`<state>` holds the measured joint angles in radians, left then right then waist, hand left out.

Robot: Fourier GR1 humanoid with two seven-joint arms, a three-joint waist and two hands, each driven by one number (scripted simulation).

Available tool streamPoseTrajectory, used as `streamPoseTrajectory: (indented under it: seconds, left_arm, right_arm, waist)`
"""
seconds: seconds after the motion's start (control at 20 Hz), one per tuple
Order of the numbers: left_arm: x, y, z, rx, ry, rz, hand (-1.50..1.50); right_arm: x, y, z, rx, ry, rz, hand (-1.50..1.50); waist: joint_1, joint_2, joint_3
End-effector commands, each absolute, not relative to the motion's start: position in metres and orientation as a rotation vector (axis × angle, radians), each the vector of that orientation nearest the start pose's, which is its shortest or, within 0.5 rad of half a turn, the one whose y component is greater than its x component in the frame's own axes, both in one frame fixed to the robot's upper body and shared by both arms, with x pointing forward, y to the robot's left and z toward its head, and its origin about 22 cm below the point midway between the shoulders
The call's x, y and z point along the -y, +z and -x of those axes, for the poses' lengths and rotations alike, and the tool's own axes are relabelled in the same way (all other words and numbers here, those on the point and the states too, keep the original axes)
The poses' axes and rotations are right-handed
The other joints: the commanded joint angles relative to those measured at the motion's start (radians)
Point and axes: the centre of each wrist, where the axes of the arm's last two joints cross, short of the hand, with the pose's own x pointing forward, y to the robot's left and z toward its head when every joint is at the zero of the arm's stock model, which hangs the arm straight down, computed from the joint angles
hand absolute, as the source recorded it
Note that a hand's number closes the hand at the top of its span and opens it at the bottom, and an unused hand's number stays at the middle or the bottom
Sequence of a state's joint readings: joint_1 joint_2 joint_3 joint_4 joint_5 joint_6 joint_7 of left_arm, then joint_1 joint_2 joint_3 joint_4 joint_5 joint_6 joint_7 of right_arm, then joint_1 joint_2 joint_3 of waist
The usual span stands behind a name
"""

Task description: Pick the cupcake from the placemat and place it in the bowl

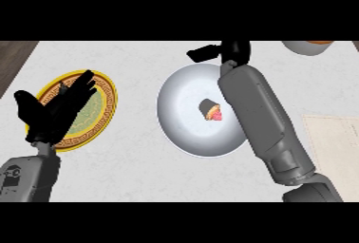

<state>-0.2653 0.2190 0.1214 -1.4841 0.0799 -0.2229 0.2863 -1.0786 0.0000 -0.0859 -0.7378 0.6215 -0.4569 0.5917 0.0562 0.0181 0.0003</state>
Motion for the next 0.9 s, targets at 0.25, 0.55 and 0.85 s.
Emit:
streamPoseTrajectory:
  seconds: [0.25, 0.55, 0.85]
  left_arm:
    - [-0.283, 0.061, -0.286, 1.429, -0.241, -0.027, 0.00]
    - [-0.307, 0.051, -0.281, 1.415, -0.184, -0.052, 0.00]
    - [-0.307, 0.052, -0.281, 1.389, -0.161, -0.073, 0.00]
  right_arm:
    - [0.102, 0.148, -0.451, 1.463, 0.052, 0.844, -1.50]
    - [0.137, 0.168, -0.440, 1.480, -0.063, 0.928, -1.50]
    - [0.152, 0.164, -0.386, 1.585, 0.118, 0.901, -1.50]
  waist:
    - [-0.032, -0.014, 0.000]
    - [-0.071, -0.028, -0.001]
    - [-0.124, -0.047, -0.001]
